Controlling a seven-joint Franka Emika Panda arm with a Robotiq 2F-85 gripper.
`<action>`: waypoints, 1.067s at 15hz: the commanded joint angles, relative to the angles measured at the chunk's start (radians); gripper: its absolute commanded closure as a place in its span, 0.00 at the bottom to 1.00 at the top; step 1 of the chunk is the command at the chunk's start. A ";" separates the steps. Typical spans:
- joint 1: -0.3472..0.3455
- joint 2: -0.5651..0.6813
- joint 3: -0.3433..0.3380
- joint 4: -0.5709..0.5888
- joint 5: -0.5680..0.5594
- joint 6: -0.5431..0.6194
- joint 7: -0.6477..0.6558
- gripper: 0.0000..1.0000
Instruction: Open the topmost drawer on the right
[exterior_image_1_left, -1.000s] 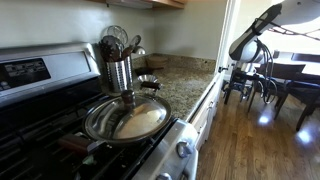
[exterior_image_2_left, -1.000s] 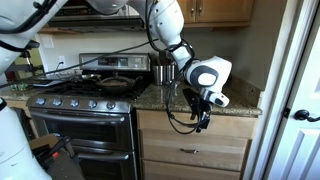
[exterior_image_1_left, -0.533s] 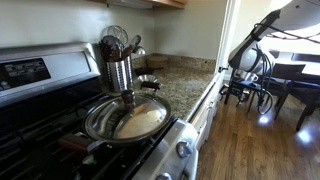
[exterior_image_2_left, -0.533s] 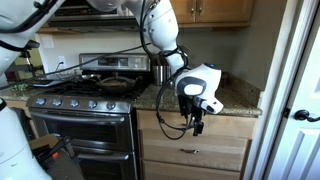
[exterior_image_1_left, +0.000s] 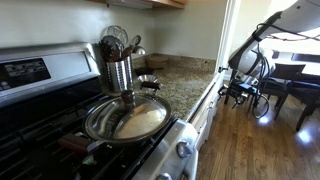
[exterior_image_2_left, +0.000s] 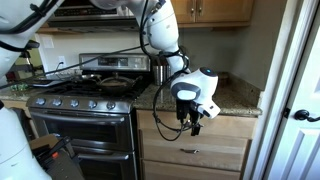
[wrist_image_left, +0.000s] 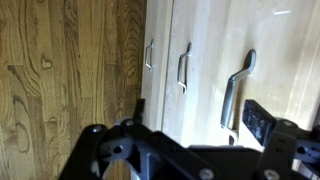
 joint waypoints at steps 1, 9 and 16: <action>0.001 0.001 -0.004 0.001 0.007 -0.004 -0.012 0.01; 0.002 0.029 -0.006 0.024 0.010 0.006 -0.011 0.00; -0.029 0.099 0.026 0.098 0.036 -0.009 -0.018 0.00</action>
